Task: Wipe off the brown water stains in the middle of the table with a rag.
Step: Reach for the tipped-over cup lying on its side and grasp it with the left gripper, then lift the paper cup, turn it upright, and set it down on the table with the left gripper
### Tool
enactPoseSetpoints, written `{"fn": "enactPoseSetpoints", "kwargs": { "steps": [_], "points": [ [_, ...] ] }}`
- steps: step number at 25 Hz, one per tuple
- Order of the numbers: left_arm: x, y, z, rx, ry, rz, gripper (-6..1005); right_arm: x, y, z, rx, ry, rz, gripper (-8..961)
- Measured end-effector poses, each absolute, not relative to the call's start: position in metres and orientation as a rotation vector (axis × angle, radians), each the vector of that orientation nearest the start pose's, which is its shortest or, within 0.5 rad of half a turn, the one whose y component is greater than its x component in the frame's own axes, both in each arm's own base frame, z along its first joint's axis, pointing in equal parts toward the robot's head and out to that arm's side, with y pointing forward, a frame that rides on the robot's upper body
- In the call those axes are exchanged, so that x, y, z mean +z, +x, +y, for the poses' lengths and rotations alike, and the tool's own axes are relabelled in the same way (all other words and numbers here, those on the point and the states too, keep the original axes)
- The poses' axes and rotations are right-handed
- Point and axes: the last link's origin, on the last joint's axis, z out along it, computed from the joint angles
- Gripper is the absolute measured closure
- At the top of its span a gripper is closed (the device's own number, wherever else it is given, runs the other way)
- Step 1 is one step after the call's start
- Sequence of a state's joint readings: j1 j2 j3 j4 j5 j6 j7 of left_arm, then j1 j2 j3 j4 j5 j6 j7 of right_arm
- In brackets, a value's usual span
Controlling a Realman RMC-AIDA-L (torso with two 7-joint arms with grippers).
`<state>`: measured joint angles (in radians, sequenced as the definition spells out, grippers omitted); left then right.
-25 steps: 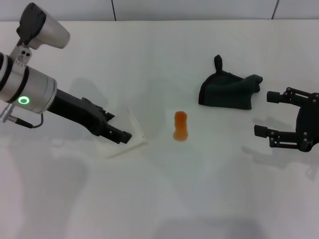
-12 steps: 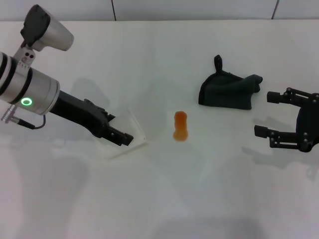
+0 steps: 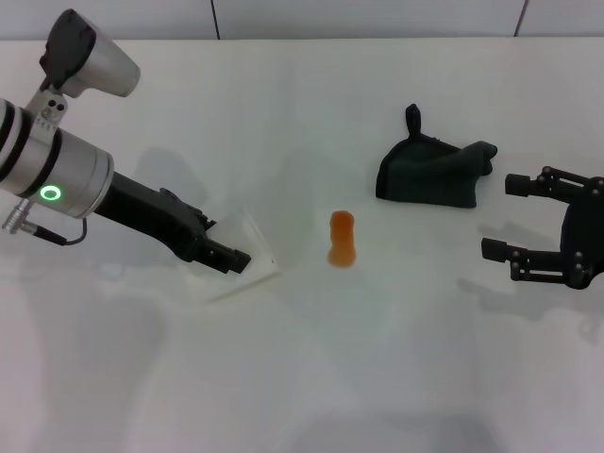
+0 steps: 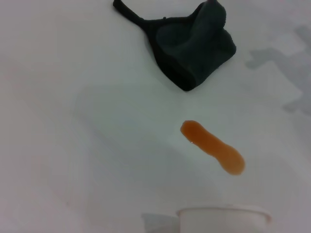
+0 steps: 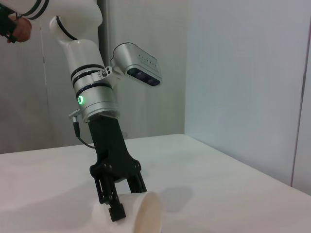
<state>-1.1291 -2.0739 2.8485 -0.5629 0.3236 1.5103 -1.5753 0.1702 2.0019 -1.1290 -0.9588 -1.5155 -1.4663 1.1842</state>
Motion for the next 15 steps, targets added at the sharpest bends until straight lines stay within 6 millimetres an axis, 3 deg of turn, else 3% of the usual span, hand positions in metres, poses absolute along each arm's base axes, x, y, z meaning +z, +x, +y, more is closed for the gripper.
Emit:
{"fn": "enactPoseSetpoints", "kwargs": {
  "steps": [1, 15],
  "points": [
    [-0.0175, -0.2299, 0.3828, 0.144, -2.925, -0.906, 319, 0.0381, 0.2799, 0.2832, 0.684, -2.590, 0.242, 113],
    [-0.0114, -0.2273, 0.3873, 0.098, -2.897, -0.904, 399, 0.0404, 0.2827, 0.2801, 0.688, -2.580, 0.253, 113]
  ]
}}
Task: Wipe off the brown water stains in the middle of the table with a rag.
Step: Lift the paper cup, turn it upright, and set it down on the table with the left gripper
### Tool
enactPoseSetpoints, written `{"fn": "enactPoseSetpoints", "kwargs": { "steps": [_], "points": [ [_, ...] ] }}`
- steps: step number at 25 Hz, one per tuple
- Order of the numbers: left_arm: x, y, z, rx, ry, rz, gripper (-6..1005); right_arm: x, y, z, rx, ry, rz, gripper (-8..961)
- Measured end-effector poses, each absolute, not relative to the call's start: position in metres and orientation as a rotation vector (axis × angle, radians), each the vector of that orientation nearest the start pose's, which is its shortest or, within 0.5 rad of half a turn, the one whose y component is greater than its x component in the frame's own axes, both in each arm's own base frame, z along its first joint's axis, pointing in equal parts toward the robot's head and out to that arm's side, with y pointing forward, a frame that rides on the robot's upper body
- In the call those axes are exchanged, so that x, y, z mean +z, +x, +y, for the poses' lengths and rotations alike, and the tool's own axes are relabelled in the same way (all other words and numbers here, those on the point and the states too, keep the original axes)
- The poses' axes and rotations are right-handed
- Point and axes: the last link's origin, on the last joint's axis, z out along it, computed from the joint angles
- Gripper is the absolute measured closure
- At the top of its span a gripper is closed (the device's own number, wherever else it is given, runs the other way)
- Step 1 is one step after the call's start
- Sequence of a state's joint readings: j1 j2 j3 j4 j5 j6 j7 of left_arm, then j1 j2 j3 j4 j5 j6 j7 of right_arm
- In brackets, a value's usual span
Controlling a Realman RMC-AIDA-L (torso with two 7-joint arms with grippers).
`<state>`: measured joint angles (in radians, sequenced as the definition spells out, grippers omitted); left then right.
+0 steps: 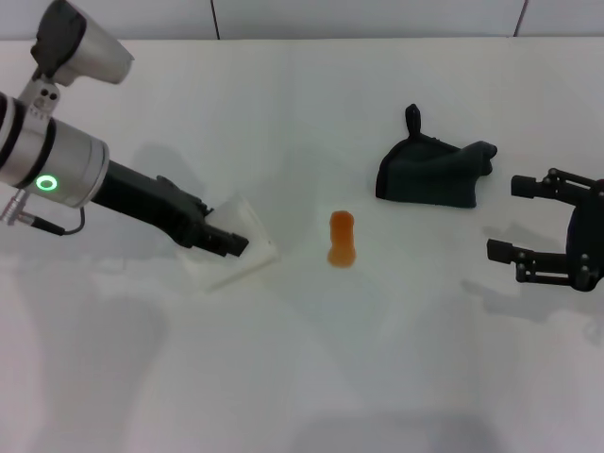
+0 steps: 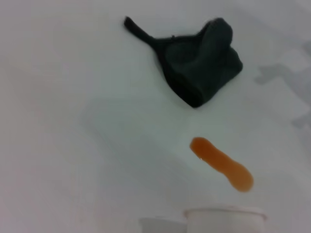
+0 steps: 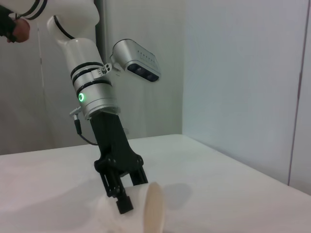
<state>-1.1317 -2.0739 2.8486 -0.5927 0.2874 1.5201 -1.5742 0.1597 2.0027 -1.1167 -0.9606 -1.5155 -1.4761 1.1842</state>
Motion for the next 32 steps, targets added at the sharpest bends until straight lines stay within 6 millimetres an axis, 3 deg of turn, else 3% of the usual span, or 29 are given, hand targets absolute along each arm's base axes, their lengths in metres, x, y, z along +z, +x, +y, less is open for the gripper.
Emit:
{"fn": "enactPoseSetpoints", "kwargs": {
  "steps": [7, 16, 32],
  "points": [
    [-0.003, -0.223, 0.395, 0.027, -2.852, -0.878, 427, 0.042, 0.283, 0.280, 0.693, -2.572, 0.255, 113],
    [0.021, -0.224, 0.407, -0.219, -2.698, -0.847, 427, 0.043, 0.283, 0.281, 0.692, -2.566, 0.256, 113],
    [0.031, -0.235, 0.390, -0.699, -2.558, -0.716, 426, 0.043, 0.282, 0.283, 0.695, -2.563, 0.251, 113]
  ]
}}
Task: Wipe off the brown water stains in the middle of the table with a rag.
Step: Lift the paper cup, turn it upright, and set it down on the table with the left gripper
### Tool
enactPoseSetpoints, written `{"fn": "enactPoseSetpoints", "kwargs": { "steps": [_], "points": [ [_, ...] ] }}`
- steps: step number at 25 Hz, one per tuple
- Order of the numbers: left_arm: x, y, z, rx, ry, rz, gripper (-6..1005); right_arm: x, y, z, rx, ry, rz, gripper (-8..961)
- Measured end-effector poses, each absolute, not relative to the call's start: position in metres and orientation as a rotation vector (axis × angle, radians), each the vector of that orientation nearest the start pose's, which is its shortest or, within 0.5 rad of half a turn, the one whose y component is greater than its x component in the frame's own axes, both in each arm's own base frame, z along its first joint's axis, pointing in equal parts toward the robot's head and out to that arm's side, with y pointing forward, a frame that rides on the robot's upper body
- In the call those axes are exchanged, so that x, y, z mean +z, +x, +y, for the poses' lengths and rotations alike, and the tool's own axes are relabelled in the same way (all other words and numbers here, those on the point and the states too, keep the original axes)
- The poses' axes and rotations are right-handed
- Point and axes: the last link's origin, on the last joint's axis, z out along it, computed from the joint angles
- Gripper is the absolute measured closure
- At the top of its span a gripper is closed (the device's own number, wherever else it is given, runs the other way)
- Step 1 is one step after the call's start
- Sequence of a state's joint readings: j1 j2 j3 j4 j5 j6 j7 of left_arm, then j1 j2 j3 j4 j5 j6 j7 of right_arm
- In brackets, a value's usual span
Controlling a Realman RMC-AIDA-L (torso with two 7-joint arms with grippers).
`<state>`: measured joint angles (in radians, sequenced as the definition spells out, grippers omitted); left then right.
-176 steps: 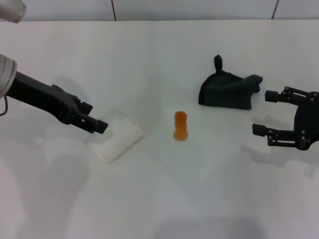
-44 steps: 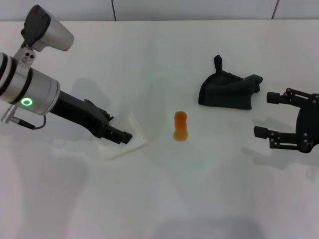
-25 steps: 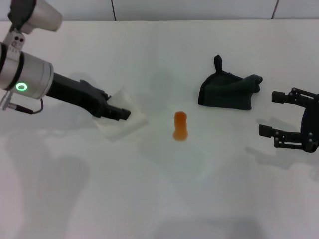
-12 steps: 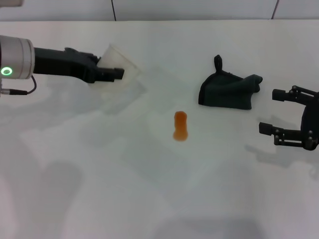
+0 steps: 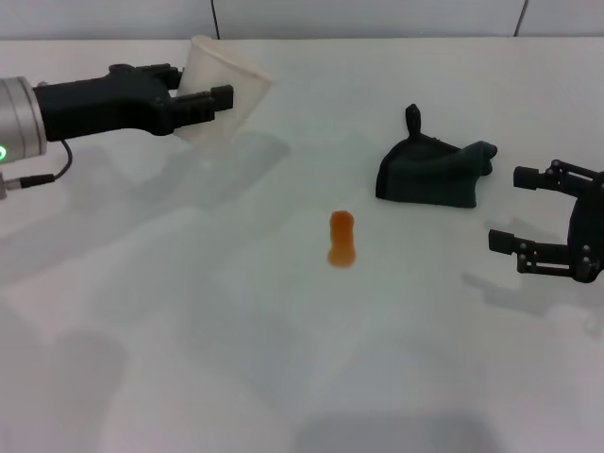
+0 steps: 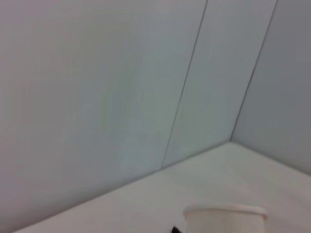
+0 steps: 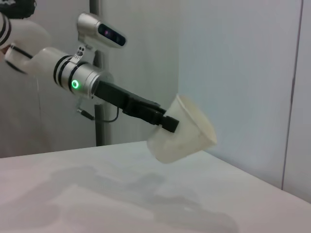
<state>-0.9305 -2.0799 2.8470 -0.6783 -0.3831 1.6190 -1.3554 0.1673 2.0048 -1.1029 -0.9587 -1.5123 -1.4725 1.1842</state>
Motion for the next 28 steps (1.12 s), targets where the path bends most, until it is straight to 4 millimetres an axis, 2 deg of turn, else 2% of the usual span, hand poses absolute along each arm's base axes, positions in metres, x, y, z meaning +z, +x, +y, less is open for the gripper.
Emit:
{"fn": "enactPoseSetpoints", "kwargs": {
  "steps": [7, 13, 16, 28],
  "points": [
    [0.020, -0.254, 0.372, -0.783, -2.507, -0.661, 425, 0.043, 0.282, 0.283, 0.695, -2.564, 0.251, 113],
    [0.006, -0.280, 0.361, -0.767, -2.400, -0.645, 425, 0.040, 0.282, 0.282, 0.696, -2.570, 0.249, 113],
    [0.003, -0.286, 0.359, -0.745, -2.377, -0.631, 424, 0.039, 0.283, 0.281, 0.700, -2.572, 0.251, 113],
    [-0.016, -0.293, 0.362, -0.650, -2.359, -0.561, 423, 0.035, 0.285, 0.278, 0.705, -2.584, 0.260, 113]
  ]
}}
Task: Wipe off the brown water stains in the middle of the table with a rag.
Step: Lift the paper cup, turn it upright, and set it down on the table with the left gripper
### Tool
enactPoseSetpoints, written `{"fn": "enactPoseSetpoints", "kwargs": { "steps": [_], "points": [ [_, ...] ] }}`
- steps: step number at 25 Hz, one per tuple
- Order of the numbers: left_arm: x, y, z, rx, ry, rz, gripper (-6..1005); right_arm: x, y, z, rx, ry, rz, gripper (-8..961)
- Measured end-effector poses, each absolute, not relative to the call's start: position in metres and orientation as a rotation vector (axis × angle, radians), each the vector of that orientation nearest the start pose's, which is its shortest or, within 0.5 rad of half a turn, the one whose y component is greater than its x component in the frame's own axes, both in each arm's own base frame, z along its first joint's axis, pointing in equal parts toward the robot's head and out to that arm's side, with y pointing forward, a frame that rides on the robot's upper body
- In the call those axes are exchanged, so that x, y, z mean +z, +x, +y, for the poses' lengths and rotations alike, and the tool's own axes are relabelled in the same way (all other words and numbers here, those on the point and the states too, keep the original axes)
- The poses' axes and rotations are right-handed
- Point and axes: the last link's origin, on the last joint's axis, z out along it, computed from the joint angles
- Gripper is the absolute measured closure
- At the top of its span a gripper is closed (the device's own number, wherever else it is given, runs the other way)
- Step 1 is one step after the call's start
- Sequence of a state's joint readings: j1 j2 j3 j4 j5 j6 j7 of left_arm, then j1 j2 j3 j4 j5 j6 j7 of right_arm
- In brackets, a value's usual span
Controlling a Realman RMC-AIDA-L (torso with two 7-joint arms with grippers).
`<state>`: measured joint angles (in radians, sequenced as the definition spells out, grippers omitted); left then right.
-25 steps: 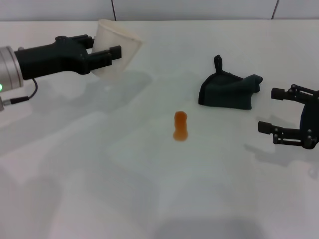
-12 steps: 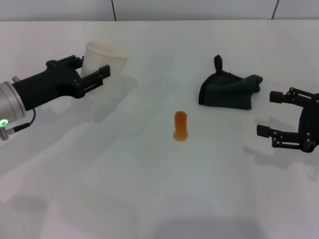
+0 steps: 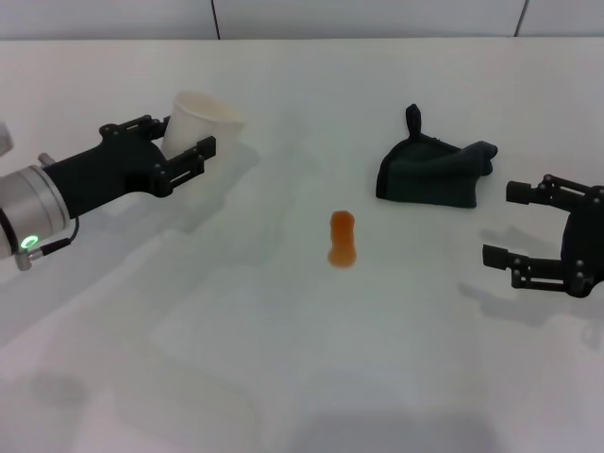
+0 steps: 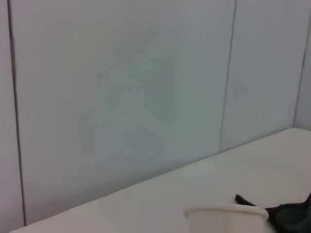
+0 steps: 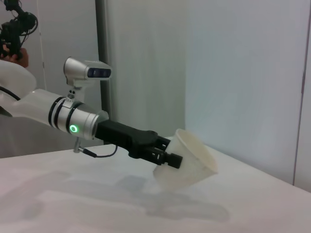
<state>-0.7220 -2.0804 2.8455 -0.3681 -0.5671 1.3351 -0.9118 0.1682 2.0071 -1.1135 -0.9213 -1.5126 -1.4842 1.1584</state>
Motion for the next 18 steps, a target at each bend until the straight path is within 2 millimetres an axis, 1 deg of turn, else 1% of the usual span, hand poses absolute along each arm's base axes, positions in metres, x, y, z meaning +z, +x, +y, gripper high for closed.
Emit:
{"fn": "enactPoseSetpoints", "kwargs": {
  "steps": [12, 18],
  "points": [
    [-0.020, -0.289, 0.372, -0.618, -2.333, -0.524, 422, 0.035, 0.284, 0.278, 0.721, -2.580, 0.260, 112],
    [-0.035, -0.285, 0.371, -0.604, -2.349, -0.491, 422, 0.035, 0.283, 0.279, 0.722, -2.579, 0.259, 112]
  ]
}}
